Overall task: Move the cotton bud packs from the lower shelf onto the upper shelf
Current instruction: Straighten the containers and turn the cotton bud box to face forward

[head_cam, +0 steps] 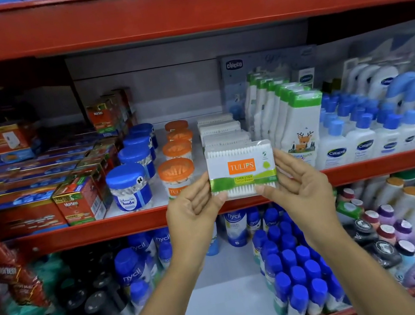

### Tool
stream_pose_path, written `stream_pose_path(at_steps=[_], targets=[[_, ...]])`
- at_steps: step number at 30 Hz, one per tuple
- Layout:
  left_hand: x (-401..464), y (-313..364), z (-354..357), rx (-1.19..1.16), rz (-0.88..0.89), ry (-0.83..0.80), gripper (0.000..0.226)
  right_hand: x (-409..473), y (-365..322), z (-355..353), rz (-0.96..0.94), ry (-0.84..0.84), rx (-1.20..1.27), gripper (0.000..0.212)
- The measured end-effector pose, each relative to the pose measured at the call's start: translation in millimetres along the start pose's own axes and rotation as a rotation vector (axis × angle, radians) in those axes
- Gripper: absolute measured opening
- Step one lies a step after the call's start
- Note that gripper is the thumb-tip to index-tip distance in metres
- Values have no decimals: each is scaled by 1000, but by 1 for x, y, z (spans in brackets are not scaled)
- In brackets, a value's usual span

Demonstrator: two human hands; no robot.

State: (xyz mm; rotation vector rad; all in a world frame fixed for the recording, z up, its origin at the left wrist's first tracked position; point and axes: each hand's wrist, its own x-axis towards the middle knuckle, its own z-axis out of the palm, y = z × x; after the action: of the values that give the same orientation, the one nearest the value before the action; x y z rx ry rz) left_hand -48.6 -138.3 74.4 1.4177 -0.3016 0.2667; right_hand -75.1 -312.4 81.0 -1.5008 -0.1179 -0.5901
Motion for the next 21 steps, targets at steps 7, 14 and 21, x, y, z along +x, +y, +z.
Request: stream_pose_path(at_steps=[7, 14, 21], targets=[[9, 0, 4, 225, 51, -34, 54, 19, 0, 0, -107, -57, -345, 88], [40, -12, 17, 560, 105, -135, 54, 49, 23, 4, -223, -13, -641, 82], [61, -21, 15, 742, -64, -149, 39, 57, 40, 12, -243, -15, -708, 66]])
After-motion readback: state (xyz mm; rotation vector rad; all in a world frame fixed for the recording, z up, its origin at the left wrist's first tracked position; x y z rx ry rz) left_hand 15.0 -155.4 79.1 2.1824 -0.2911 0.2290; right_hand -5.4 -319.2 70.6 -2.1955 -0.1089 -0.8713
